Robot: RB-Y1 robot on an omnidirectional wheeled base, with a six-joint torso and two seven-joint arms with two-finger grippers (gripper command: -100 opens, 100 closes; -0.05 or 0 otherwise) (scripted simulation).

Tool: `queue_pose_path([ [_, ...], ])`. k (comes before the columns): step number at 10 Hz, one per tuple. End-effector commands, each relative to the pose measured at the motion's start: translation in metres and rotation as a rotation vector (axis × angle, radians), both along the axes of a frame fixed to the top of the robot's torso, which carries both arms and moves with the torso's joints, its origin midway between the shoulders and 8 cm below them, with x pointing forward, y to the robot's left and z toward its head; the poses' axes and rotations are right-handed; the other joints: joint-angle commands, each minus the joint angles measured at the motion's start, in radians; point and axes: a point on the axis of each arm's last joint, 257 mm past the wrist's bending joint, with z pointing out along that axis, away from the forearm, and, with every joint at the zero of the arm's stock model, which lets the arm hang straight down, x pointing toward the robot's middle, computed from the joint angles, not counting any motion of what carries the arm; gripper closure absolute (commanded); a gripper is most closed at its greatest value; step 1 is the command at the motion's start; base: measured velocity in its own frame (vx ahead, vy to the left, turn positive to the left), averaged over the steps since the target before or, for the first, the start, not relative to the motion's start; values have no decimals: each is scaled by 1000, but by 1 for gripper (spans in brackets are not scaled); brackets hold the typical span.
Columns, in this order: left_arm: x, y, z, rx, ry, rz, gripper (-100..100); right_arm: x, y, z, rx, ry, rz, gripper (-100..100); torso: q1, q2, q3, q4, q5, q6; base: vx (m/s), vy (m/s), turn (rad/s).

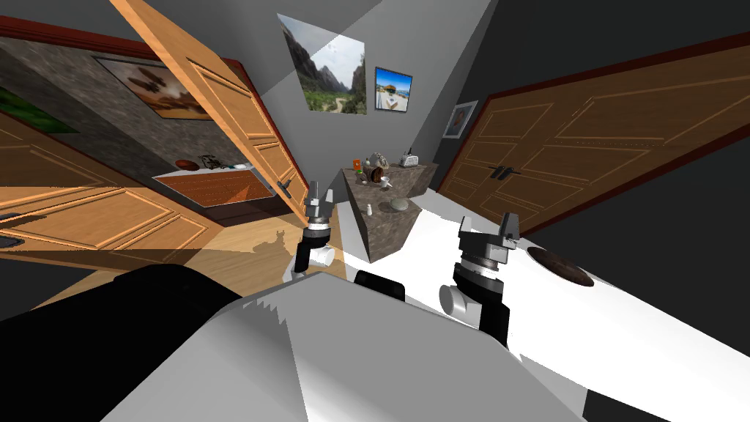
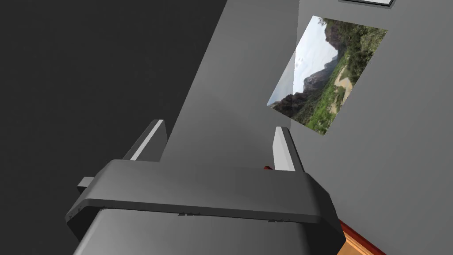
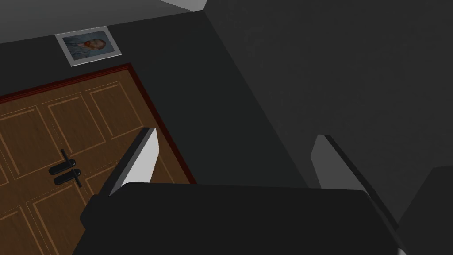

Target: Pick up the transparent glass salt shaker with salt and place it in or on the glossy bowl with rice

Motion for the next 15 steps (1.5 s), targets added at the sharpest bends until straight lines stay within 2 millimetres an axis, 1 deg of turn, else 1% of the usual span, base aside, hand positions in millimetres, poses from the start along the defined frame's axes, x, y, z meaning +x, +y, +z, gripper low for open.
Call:
queue_pose_path([
  [1,6,-2,-10,39,31,1,-100,0,0,0,0,0,0,0,0,0,0,0,0,0,-11,-7,-16],
  [2,14,-2,-23,80,72,10,-100,0,0,0,0,0,0,0,0,0,0,0,0,0,-31,-22,-32],
  [3,18,-2,-32,101,96,18,-100,0,0,0,0,0,0,0,-1,2,1,0,0,0,-44,-26,-26],
  [4,28,0,-53,144,151,40,-100,0,0,0,0,0,0,0,-1,2,1,0,0,0,-65,-54,-54],
  [6,37,4,-77,189,215,67,-100,0,0,0,0,0,0,0,-3,5,3,1,-1,0,-80,-39,-38],
  [11,56,16,-148,319,389,138,-100,0,0,0,0,0,0,0,-2,4,2,1,0,0,-61,-38,-45],
  [15,67,24,-206,459,520,180,-100,0,0,0,0,0,0,0,-2,2,1,1,0,0,-31,-33,-61],
])
